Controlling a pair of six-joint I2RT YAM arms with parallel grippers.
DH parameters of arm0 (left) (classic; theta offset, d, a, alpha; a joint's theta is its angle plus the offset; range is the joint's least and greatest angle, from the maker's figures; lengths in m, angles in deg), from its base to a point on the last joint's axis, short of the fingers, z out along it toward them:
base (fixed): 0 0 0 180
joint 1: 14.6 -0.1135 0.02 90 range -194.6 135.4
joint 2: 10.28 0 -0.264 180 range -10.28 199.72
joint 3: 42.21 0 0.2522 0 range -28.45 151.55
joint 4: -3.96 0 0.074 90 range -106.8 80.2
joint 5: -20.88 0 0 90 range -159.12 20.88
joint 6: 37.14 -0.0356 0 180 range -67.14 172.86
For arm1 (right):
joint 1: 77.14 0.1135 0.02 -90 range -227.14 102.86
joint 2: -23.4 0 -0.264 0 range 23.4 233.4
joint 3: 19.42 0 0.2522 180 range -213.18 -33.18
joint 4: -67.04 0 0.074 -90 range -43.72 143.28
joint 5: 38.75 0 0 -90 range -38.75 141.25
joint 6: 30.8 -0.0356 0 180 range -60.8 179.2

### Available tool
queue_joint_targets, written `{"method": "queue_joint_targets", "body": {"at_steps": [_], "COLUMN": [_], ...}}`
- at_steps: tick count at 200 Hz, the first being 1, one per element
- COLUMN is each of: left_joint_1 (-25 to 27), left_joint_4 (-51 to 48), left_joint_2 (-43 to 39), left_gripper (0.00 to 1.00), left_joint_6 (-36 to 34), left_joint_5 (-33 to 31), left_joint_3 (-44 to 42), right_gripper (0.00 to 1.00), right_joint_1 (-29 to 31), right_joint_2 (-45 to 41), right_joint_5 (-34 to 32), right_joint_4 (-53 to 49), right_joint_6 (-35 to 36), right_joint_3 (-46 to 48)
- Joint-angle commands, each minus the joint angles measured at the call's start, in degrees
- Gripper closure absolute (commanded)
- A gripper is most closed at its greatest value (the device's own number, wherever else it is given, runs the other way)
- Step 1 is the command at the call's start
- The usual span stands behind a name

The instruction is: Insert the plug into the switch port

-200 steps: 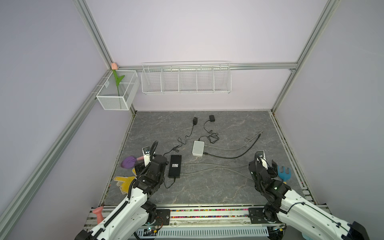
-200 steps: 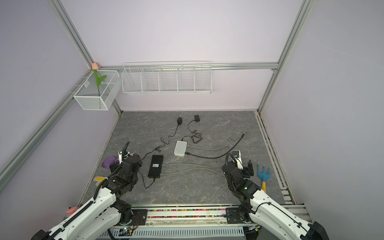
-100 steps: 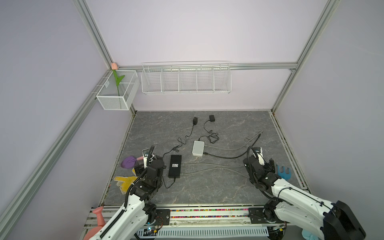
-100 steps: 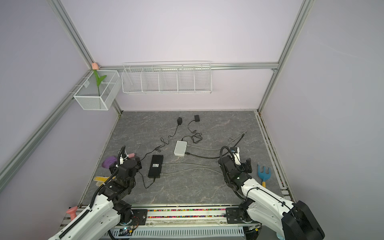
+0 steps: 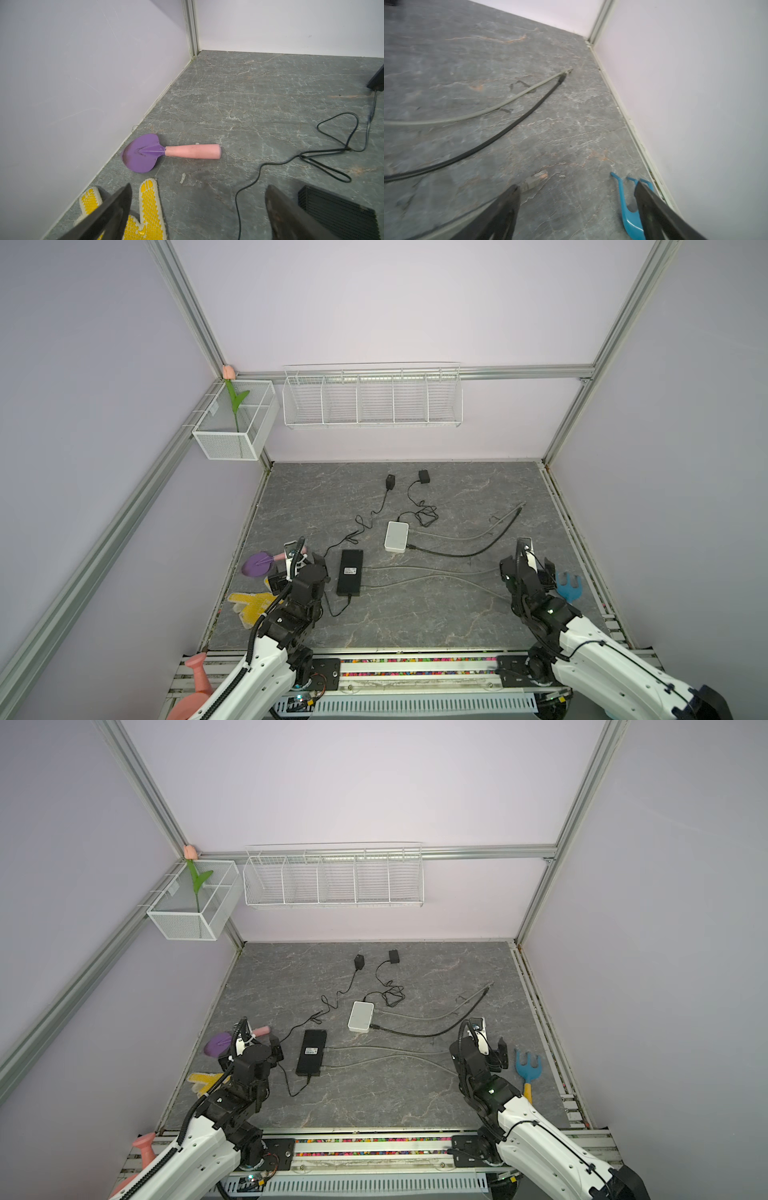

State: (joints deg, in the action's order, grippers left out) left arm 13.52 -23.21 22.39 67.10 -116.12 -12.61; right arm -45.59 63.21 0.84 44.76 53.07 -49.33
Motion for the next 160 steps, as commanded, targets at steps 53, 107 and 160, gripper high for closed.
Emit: {"method": "queue_joint_targets", "body": {"at_steps": [53,107,160], "left_joint_1": [-0.35,-0.33,-0.34], "left_joint_4": [2.49,12.45,12.88], "left_joint_2": [-1.20,-0.05,-1.10], "left_gripper": [0.01,0.01,0.01], "left_joint_6": [-2.86,-6.85,-6.32], "left_joint_5": [3.27,3.91,0.61], "left_joint_3": [-0.98,-3.35,-3.87], "right_gripper": [0.11,0.11,0.11], "right_joint_1": [-7.17,-11.16,-11.25], "right_joint_2": [-9.29,-14.24,-15.31], "right_joint_5": [16.36,17.74,16.88], "right_joint_4": [2.79,3.42,5.88], "right_joint_6": [6.40,5.33,6.51], "right_joint_3": [3.77,5.59,6.68]}}
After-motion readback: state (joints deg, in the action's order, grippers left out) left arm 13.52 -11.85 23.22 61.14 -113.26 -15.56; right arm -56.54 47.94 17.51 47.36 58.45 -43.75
